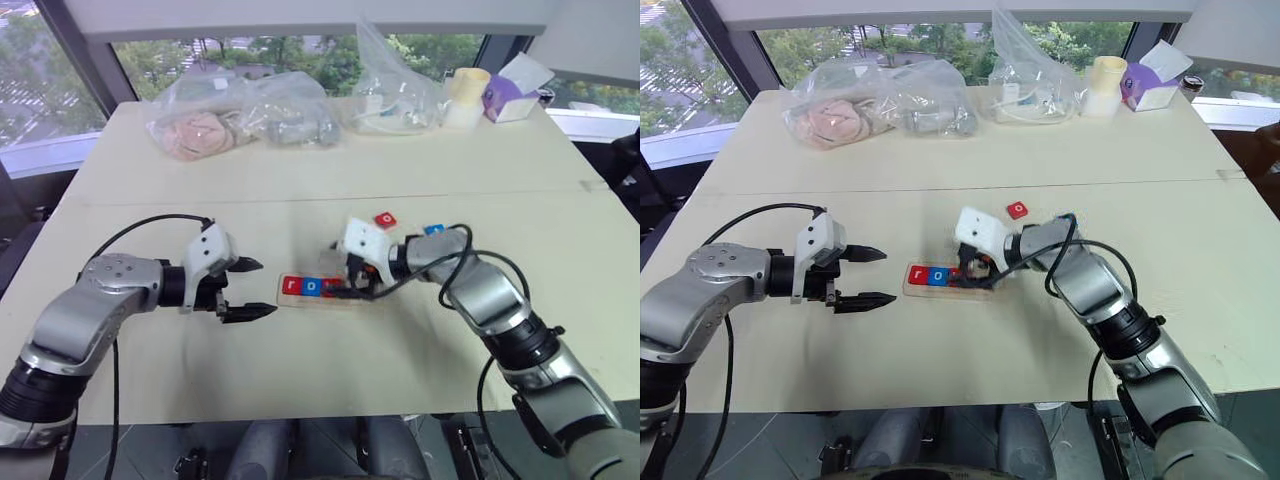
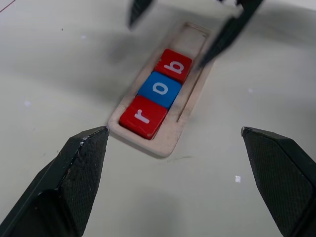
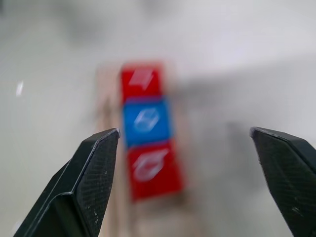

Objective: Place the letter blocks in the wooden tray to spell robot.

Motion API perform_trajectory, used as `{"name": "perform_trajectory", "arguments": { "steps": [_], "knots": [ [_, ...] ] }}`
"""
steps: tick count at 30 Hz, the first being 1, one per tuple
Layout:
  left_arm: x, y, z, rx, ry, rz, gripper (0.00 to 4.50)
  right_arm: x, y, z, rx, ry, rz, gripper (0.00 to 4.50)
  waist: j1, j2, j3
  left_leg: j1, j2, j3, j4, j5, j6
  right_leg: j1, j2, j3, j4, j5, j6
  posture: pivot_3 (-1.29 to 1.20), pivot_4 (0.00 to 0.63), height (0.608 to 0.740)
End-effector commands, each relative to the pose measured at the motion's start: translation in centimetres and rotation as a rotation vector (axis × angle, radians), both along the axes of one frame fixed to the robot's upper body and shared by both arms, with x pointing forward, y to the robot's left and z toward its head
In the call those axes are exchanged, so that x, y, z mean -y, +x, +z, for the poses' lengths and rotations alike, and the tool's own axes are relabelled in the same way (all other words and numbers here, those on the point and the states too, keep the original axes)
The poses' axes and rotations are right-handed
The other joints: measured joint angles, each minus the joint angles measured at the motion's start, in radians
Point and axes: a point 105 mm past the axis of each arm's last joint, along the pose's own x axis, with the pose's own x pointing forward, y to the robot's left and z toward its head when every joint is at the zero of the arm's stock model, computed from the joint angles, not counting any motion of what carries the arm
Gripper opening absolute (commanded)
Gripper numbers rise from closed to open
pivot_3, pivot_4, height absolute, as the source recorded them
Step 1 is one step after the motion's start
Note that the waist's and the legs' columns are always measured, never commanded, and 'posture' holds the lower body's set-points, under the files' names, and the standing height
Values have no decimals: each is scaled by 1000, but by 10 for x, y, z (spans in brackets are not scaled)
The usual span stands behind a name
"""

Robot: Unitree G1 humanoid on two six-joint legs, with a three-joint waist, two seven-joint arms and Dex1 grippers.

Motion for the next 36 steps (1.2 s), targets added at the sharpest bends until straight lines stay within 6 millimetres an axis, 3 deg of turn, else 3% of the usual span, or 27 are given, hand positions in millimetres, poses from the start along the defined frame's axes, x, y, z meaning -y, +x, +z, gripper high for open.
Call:
{"name": "perform_trajectory", "arguments": {
  "steps": [1, 3, 6, 11, 19, 31, 34, 36],
  "knots": [
    [5, 0, 15, 46, -51, -4, 4500, 16, 15, 45, 68, 170, -154, 4452, 3, 0, 0, 0, 0, 0, 0, 0, 0, 0, 0, 0, 0, 0, 0, 0, 150, 740],
    [7, 0, 23, 52, -106, 9, 4500, 36, 22, 62, 55, 287, -299, 4452, 6, 0, 0, 0, 0, -1, 0, 0, 0, 0, 0, 0, 0, 0, 0, 0, 150, 740],
    [7, 5, 34, 75, -178, 50, 4500, 63, 26, 71, 34, 431, -486, 4452, 6, 0, 0, 0, -1, -1, 0, 0, 0, 1, 0, 0, 0, 0, 0, 0, 150, 740],
    [3, 17, 27, 123, -130, 104, 4500, 96, 35, 48, 42, 465, -763, 4452, 0, 0, -1, 1, 0, 0, -1, 0, 0, 0, 0, 1, 1, 0, 0, 0, 150, 740],
    [11, 42, 45, 218, -183, 157, 4500, 82, 61, 5, 38, 363, -764, 4452, -3, 0, -1, 2, 0, 2, 0, 2, -1, 0, 1, 2, 2, 2, 0, 0, 150, 740],
    [12, 36, 40, 216, -160, 151, 4500, 85, 93, -27, 0, 334, -850, 4452, -5, 0, -1, 2, 0, 3, 0, 2, -2, 0, 2, 3, 4, 3, 2, 0, 150, 740],
    [12, 35, 39, 216, -160, 153, 4500, 81, 96, -29, -13, 351, -846, 3648, -5, 0, -1, 2, 0, 2, 0, 2, -2, 0, 2, 3, 4, 3, 2, 0, 150, 740],
    [12, 35, 39, 216, -159, 154, 4500, 79, 96, -29, -17, 367, -843, 2661, -6, 0, -1, 2, 0, 2, 0, 2, -2, 0, 2, 4, 4, 3, 2, 0, 150, 740]
  ]
}}
